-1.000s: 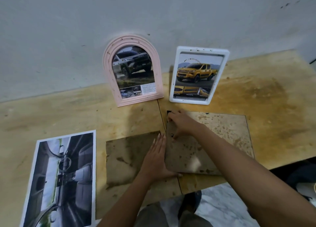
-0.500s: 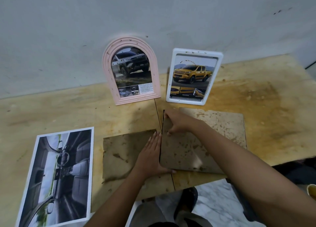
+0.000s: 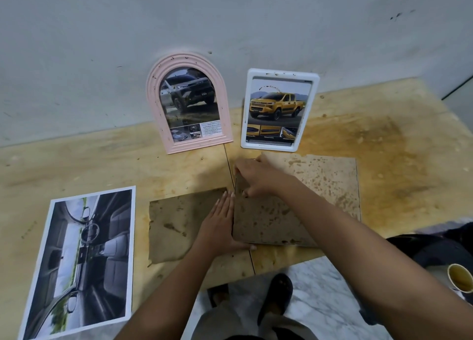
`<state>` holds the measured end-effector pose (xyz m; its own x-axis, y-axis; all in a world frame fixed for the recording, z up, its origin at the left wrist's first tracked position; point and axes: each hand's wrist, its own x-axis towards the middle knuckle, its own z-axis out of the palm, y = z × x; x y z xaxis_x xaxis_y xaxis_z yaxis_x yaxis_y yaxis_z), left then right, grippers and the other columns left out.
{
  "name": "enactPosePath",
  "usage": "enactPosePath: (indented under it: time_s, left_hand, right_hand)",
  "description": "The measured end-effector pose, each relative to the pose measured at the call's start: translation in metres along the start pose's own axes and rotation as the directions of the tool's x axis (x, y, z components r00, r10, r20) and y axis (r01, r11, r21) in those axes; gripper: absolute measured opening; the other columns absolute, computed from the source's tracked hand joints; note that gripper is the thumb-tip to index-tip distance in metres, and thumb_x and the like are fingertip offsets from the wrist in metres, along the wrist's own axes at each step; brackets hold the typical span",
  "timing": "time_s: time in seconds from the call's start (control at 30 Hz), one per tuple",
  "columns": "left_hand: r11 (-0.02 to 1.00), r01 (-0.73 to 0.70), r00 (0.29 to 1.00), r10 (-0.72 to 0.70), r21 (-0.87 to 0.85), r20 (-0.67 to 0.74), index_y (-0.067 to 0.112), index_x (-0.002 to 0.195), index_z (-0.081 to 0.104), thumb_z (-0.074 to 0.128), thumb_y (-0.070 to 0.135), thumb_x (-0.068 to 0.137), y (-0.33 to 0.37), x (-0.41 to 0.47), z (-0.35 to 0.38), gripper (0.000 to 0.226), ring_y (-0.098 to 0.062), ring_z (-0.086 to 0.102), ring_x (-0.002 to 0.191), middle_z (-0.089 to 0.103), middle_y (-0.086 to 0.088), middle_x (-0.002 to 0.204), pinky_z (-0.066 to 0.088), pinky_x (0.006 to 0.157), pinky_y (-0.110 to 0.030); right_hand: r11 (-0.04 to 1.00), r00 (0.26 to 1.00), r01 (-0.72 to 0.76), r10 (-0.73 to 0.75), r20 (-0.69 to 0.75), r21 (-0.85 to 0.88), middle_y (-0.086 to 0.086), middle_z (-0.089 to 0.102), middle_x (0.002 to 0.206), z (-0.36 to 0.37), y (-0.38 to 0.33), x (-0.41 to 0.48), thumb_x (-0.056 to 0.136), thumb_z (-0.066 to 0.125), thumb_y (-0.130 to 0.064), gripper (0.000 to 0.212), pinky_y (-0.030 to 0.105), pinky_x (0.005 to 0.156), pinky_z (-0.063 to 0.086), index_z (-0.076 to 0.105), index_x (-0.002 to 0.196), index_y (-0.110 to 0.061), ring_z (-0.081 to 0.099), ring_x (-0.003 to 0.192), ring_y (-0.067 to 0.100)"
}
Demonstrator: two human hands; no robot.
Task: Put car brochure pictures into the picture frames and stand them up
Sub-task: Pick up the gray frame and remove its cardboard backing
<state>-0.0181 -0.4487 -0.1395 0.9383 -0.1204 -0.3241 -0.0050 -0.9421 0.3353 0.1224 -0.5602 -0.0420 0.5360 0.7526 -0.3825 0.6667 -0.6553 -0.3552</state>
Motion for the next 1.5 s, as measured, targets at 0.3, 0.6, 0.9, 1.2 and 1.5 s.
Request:
enactPosePath:
  time_s: [0.3, 0.6, 0.9, 1.2, 1.5]
  left_hand:
    - [1.0, 0.01, 0.999, -0.011, 0.027, 0.033, 0.009, 0.146, -0.021, 0.034, 0.097, 0.049, -0.001, 0.002, 0.004, 0.142, -0.017, -0.027, 0.141, -0.026, -0.005, 0.154, -0.008, 0.119, -0.034]
    - [1.0, -0.013, 1.0, 0.013, 0.021, 0.015, 0.007, 0.145, -0.021, 0.039, 0.093, 0.053, -0.001, 0.002, 0.002, 0.139, -0.017, -0.026, 0.14, -0.028, -0.004, 0.152, -0.009, 0.118, -0.033]
    - [1.0, -0.006, 1.0, 0.006, -0.005, 0.006, 0.011, 0.147, -0.019, 0.035, 0.093, 0.055, -0.006, 0.001, 0.008, 0.134, -0.014, -0.028, 0.14, -0.027, -0.002, 0.154, -0.008, 0.119, -0.033]
    - [1.0, 0.011, 0.998, -0.013, 0.023, 0.066, 0.009, 0.144, -0.023, 0.039, 0.09, 0.058, 0.005, -0.004, -0.006, 0.133, -0.02, -0.02, 0.142, -0.026, -0.004, 0.151, -0.008, 0.117, -0.031]
    - [0.994, 0.109, 0.982, -0.105, -0.016, 0.157, 0.0, 0.141, -0.026, 0.021, 0.103, 0.031, 0.024, -0.003, -0.019, 0.158, -0.018, -0.031, 0.131, -0.039, -0.005, 0.137, -0.012, 0.11, -0.029]
  right_hand:
    - [0.981, 0.997, 0.075, -0.077, -0.003, -0.181, 0.002, 0.047, 0.116, 0.0, -0.005, -0.004, 0.08, 0.06, -0.022, 0.034, 0.03, 0.081, 0.014, 0.043, 0.108, -0.016, 0.043, 0.11, 0.018]
    - [0.993, 0.994, -0.063, 0.072, 0.084, -0.1, 0.004, 0.047, 0.123, 0.014, 0.018, 0.03, 0.081, 0.06, -0.022, 0.036, 0.038, 0.101, 0.021, 0.048, 0.116, -0.021, 0.038, 0.119, 0.021]
    - [0.991, 0.984, -0.095, 0.079, 0.162, 0.094, 0.001, 0.045, 0.112, 0.003, 0.024, 0.04, 0.078, 0.06, -0.01, 0.028, 0.038, 0.098, 0.024, 0.045, 0.097, -0.025, 0.038, 0.113, 0.019]
    - [0.998, 0.973, -0.06, 0.057, -0.224, -0.006, 0.002, 0.039, 0.098, -0.085, 0.01, 0.0, 0.084, 0.051, -0.019, 0.015, 0.035, 0.08, 0.021, 0.047, 0.098, -0.018, 0.036, 0.097, 0.019]
    - [0.88, 0.596, 0.057, 0.349, -0.723, 0.471, -0.006, 0.04, 0.098, -0.169, 0.051, -0.108, 0.086, 0.06, -0.02, 0.017, 0.033, 0.087, 0.031, 0.044, 0.092, -0.022, 0.043, 0.099, 0.017]
